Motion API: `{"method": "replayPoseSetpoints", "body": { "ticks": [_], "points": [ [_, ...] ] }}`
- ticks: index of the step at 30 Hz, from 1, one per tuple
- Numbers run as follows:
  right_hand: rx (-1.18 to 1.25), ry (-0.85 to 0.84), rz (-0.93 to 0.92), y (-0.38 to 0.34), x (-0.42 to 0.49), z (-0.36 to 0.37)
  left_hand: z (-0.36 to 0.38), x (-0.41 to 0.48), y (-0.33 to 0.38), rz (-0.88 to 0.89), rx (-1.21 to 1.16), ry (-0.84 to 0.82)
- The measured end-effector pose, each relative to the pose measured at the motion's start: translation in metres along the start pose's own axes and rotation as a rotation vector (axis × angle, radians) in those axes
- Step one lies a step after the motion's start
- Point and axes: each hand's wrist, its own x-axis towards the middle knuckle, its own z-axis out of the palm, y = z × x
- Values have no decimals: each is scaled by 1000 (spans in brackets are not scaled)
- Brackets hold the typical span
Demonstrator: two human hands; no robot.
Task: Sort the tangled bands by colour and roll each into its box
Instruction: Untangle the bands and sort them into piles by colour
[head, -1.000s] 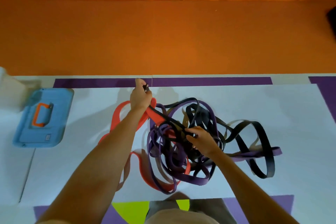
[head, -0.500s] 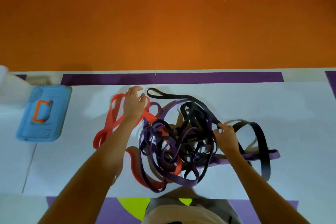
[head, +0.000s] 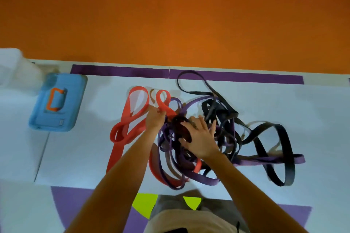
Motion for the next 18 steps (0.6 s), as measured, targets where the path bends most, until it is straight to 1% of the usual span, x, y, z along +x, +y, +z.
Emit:
{"method": "replayPoseSetpoints", "body": {
  "ticks": [2,3,6,8,10,12,14,18],
  "points": [
    [-37,-166,149,-23,5,20,-4,-6,-6,-68,-107,-57],
    [-45,-220,222,-32,7,28,-7,-10,-10,-91,-142,-71],
    [-167,-277,321,-52,7,43,-10,-23,-33,-98,-165,-147],
    [-220,-223,330,-58,6,49,-13,-30,-48,-121,-94,-262],
    [-159,-126,284,-52,4,47,-18,-37,-60,-57,-21,-340],
    [63,-28,256,-38,0,36,-24,-39,-66,5,-20,-334],
    [269,58,274,-23,-8,22,-28,-40,-68,34,-42,-324],
    [462,229,325,3,-26,7,-31,-44,-66,26,-164,-348]
  ]
}}
